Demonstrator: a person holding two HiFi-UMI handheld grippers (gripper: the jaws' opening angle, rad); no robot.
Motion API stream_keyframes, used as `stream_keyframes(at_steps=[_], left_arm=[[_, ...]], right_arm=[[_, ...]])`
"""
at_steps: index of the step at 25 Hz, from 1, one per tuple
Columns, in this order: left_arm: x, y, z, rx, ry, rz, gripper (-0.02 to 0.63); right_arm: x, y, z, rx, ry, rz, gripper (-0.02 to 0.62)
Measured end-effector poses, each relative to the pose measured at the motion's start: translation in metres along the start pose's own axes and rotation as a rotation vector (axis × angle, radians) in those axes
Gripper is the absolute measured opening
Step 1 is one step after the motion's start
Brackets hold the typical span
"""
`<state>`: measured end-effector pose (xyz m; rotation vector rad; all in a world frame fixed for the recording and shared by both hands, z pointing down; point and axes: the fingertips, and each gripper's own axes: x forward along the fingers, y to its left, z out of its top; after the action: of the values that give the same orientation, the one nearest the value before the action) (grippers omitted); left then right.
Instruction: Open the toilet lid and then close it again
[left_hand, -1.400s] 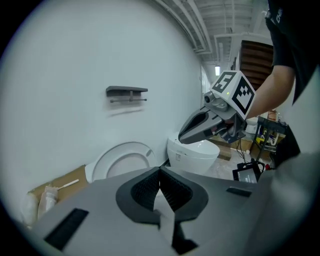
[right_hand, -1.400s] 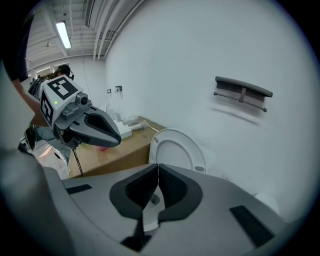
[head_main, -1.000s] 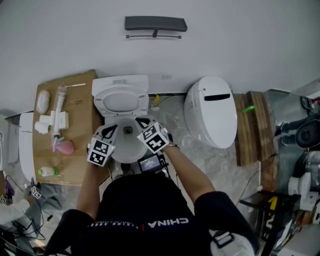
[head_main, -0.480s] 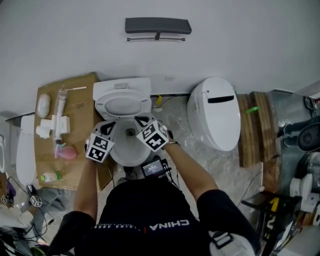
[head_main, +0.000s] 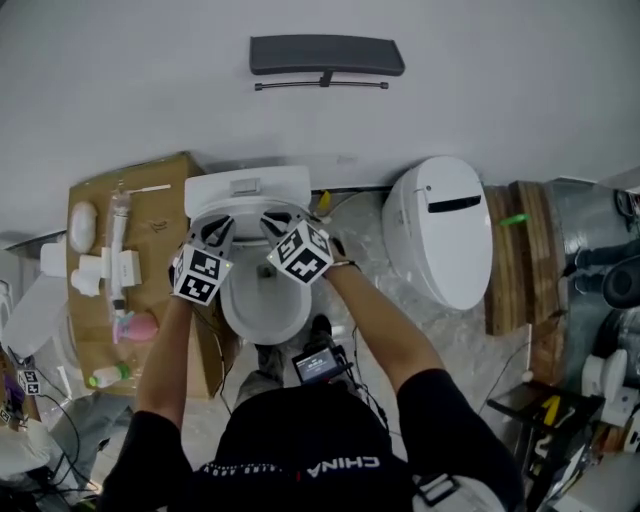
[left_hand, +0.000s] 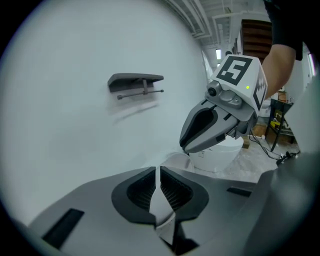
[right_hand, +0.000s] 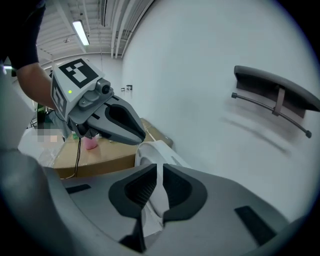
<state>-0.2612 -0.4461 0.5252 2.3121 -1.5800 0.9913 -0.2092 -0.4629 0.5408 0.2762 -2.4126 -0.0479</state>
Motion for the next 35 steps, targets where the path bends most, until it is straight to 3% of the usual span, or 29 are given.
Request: stream_keyframes(at_steps=[2,4,12,18,26,35], left_arm=[[0.014,0.017,0.001,0.006,0.002,0.013,0.027],[0.029,0.028,-0.005,0.038,0.039,-0.007,0.110],[0.070,0.037,-0.038,0.199,0.185,-0.117,0.135],[0.073,0.038,-0.039,0.214,0.185,-0.147,0.136],[0.052,0.015,-0.047,0.196,0.208,-0.156,0.135],[0.002,-0.050,-0.074,0.211,0.261,-0.105,0.137]], right_arm=[[0.016,-0.011,0.004,-0.004,0.012,0.026,0.083],[0.030,-0.020,0.006,-0.015,0.031,0.049,0.133],[0.069,-0.038,-0.014,-0.077,0.137,0.108,0.147],[0.074,-0.043,-0.015,-0.033,0.126,0.090,0.133],[0.056,-0.014,-0.024,-0.059,0.127,0.133,0.129],[0.014,0.058,-0.053,-0.138,0.083,0.162,0.129]])
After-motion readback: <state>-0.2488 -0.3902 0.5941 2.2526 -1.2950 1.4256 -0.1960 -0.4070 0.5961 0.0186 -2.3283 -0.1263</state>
